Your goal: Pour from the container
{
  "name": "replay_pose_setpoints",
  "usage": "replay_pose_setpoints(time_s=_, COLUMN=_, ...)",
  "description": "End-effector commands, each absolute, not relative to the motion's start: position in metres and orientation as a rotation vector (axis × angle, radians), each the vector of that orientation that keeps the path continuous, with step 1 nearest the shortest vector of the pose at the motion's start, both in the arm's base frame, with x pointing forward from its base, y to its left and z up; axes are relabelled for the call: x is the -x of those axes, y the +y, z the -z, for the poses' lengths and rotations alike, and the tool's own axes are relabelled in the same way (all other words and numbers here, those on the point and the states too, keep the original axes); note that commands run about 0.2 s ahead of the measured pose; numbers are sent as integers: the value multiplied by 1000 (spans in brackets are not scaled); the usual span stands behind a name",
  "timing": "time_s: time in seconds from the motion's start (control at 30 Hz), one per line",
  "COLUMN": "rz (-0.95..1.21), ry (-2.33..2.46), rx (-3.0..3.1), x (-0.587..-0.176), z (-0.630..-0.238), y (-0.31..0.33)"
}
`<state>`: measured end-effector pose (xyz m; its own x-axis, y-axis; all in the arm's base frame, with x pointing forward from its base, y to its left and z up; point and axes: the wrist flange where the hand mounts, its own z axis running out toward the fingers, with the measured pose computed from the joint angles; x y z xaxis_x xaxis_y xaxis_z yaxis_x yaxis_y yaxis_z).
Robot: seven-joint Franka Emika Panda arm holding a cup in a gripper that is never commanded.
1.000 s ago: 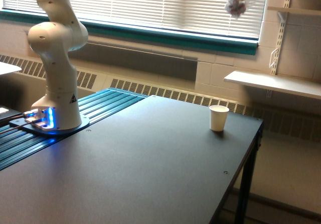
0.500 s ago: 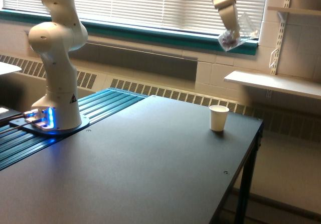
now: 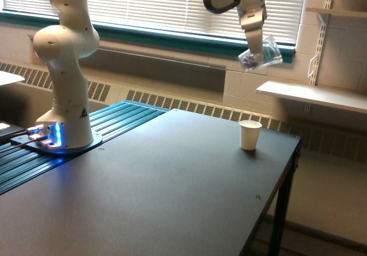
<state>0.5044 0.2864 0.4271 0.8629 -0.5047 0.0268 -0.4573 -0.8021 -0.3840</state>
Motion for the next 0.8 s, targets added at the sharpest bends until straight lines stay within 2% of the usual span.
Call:
replay_pose_setpoints(time_s=0.03, rz=62, ry=658, rx=2691, x=-497, z=-397, y=302)
replay_pose_setpoints(time_s=0.5, rz=-148, ry=723, rx=2674, x=-508, z=-345, y=296)
replay_pose_setpoints(time_s=0.8, rz=-206, ry=764, rx=2676, x=-512, z=-327, y=289)
